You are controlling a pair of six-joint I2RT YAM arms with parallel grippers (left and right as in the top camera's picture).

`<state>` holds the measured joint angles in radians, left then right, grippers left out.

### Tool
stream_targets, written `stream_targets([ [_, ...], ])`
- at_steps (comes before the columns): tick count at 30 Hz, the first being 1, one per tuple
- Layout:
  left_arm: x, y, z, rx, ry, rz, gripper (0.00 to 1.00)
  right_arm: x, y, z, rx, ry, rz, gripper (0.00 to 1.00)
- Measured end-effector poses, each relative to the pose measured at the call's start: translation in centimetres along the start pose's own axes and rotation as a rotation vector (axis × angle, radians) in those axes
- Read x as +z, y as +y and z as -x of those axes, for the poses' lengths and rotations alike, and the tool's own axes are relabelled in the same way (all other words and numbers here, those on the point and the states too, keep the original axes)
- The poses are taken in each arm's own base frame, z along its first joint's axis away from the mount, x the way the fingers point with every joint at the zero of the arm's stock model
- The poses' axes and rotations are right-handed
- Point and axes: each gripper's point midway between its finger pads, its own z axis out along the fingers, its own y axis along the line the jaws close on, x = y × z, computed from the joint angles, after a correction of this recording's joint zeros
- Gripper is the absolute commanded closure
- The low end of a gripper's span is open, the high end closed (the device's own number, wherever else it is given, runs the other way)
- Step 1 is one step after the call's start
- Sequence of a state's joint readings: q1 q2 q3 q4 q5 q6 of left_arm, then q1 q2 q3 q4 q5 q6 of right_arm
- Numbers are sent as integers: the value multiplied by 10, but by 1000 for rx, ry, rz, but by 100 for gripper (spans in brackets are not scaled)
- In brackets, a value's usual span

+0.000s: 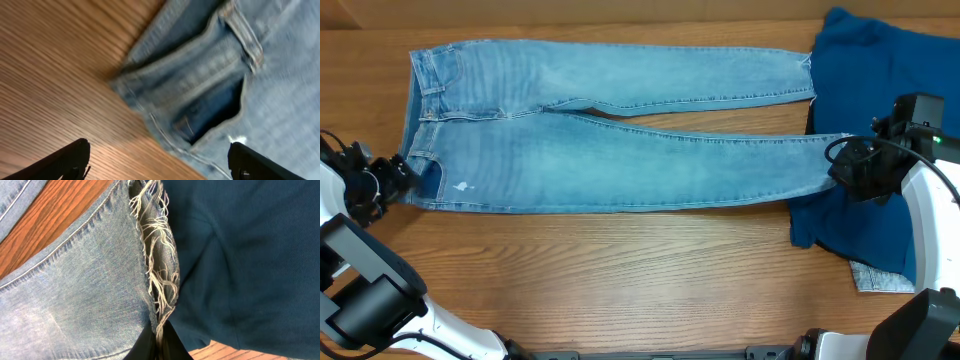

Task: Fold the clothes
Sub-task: 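Pull the jeans taut between both grippers, left toward front-left, right toward right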

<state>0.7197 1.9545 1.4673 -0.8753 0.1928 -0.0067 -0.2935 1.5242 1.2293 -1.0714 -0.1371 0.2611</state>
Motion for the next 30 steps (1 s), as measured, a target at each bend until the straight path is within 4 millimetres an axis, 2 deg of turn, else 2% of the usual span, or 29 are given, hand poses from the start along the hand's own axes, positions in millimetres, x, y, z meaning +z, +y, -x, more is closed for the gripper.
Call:
stream_targets([
  [7, 1, 7, 22, 85, -94, 45, 9, 0, -1, -2, 1, 7, -7, 96],
  [11, 12, 0, 22, 151, -98, -8, 9, 0, -2, -3, 2, 11, -10, 96],
  [17, 53, 1, 6, 146, -4, -51, 9, 0, -2, -3, 2, 11, -11, 96],
  [19, 53, 1, 7, 150, -8, -57, 10, 0, -2, -3, 2, 11, -11, 96],
  [22, 53, 0, 7, 150, -10, -58, 25, 0, -2, -3, 2, 12, -10, 96],
  [25, 55, -2, 7, 156, -7, -73, 73, 0, -2, -3, 3, 11, -11, 96],
  [28, 59, -10, 2, 155, 12, -127, 94, 0, -2, -3, 2, 11, -10, 96],
  [30, 61, -15, -4, 153, 33, -148, 96, 0, -2, -3, 3, 12, -11, 96],
])
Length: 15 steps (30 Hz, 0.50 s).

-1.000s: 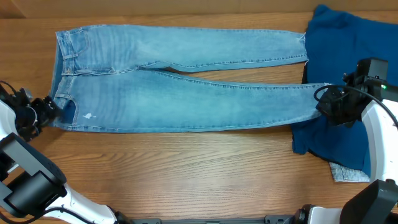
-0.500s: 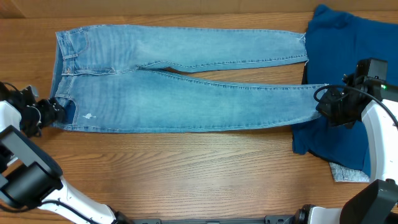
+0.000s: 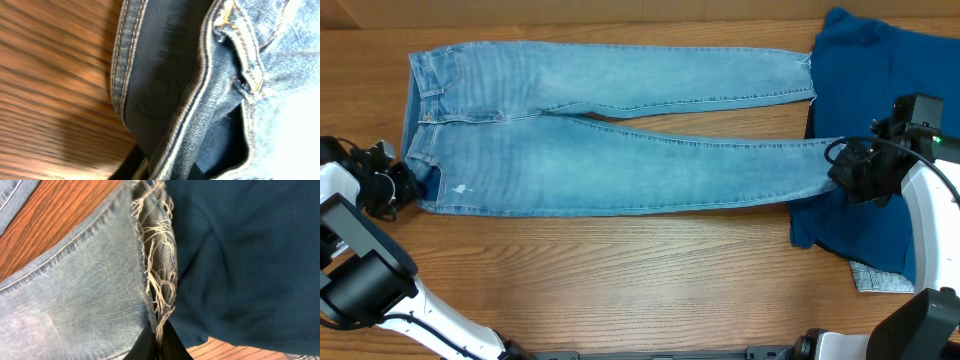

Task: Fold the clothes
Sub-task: 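Pull the jeans taut between both grippers, left toward front-left, right toward right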

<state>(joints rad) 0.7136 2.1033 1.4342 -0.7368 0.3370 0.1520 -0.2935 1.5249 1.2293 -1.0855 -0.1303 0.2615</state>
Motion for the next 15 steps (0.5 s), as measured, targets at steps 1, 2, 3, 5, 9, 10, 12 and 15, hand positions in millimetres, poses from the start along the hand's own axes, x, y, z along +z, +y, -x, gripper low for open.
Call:
stream_targets([
  [1, 0, -1, -2, -6, 8, -6, 96, 0, 0, 0, -1, 0, 0, 96],
  [2, 0, -3, -4, -21, 17, -14, 96, 0, 0, 0, 0, 0, 0, 96],
  [3, 0, -3, -7, -34, 28, -19, 96, 0, 0, 0, -1, 0, 0, 96],
  [5, -1, -7, -14, -68, 56, -33, 96, 0, 0, 0, 0, 0, 0, 96],
  [9, -7, -17, -29, -127, 113, -73, 96, 0, -1, 0, 0, -2, -4, 96],
  [10, -12, -21, -31, -144, 122, -81, 96, 0, -1, 0, 0, -2, -4, 96],
  [12, -32, -30, -32, -158, 110, -91, 96, 0, -1, 0, 0, 1, -5, 96],
  [15, -72, -44, -27, -152, 42, -87, 96, 0, -3, -5, -6, 18, -13, 96],
])
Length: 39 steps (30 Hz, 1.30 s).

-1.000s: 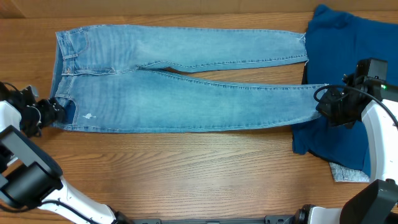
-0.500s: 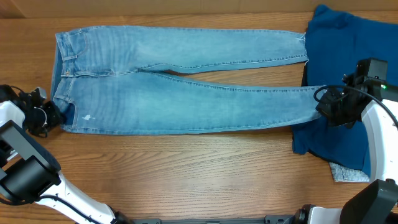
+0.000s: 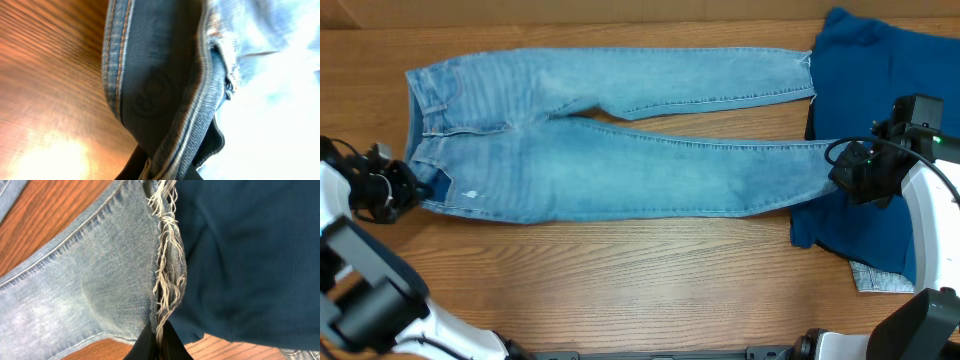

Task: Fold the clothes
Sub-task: 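Pull the jeans taut between both grippers, left toward front-left, right toward right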

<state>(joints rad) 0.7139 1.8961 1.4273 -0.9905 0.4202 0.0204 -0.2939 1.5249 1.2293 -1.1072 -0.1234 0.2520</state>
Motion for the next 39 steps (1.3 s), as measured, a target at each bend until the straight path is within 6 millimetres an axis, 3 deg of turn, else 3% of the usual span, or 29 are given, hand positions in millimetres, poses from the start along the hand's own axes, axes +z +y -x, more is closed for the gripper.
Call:
stream_targets([
  [5, -68, -30, 1, 61, -162, 4, 96, 0, -3, -12, -14, 48, -11, 96],
  [9, -102, -38, -5, 79, -246, 45, 96, -4, -3, -16, -20, 56, -9, 96],
  [15, -111, -33, -20, 41, -226, 99, 96, -35, -2, -24, -33, -11, 11, 96],
  [19, -117, -23, -29, -5, -215, 153, 96, -52, -14, -29, 11, -42, 3, 96],
  [26, -133, 2, -48, -133, -202, 228, 95, -59, -43, -28, 138, -43, -23, 96],
  [39, -134, 7, -52, -171, -194, 246, 93, -59, -42, -23, 145, -59, -14, 96],
])
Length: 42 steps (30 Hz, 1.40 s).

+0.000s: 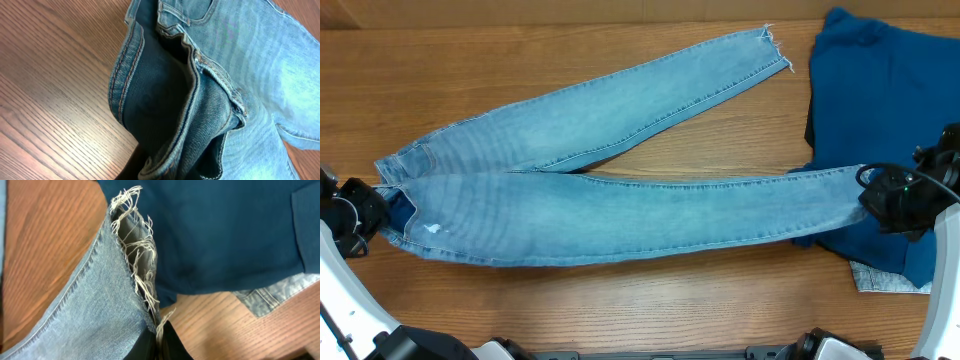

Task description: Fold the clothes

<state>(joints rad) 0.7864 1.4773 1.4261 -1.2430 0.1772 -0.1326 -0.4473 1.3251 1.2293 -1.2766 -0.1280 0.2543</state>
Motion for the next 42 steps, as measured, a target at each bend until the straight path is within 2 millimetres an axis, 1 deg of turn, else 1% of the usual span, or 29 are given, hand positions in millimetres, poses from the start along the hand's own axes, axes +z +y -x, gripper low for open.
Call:
stream_targets([
  [3, 0, 1, -1, -1, 4, 3, 92, 0, 5, 6, -10, -26, 16, 96],
  [6, 0, 1, -3, -18, 10, 5, 94, 0, 14, 4, -43, -24, 24, 96],
  [7, 0, 1, -3, -22, 11, 5, 95, -1, 19, 4, -60, -21, 27, 96],
  [10, 0, 1, -3, -29, 12, 8, 95, -5, 40, 14, -113, -35, 47, 96],
  [13, 0, 2, -2, -35, 7, 11, 95, -6, 60, 30, -148, -46, 62, 96],
  [16, 0, 3, 2, -34, -8, 18, 95, -3, 73, 48, -165, -54, 62, 96],
  [17, 0, 3, 3, -40, -16, 19, 94, 1, 80, 58, -172, -61, 65, 96],
  [19, 0, 3, 6, -42, -24, 21, 94, 4, 86, 66, -177, -58, 64, 96],
  [21, 2, 3, 8, -45, -27, 21, 91, 8, 95, 81, -182, -70, 68, 96],
  [24, 12, 5, 8, -54, 5, 26, 92, 22, 100, 94, -183, -55, 57, 96],
  [26, 21, 7, 7, -59, 33, 31, 96, 33, 101, 97, -182, -34, 45, 96],
  [29, 34, 9, 9, -64, 64, 36, 96, 53, 102, 102, -179, -1, 29, 96],
  [31, 41, 8, 13, -60, 64, 35, 96, 60, 105, 103, -187, 1, 26, 96],
  [35, 45, -2, 22, -26, 27, 25, 96, 63, 119, 106, -232, -38, 23, 96],
  [42, 47, -24, 35, 39, -34, 8, 96, 62, 152, 108, -314, -108, 41, 96],
])
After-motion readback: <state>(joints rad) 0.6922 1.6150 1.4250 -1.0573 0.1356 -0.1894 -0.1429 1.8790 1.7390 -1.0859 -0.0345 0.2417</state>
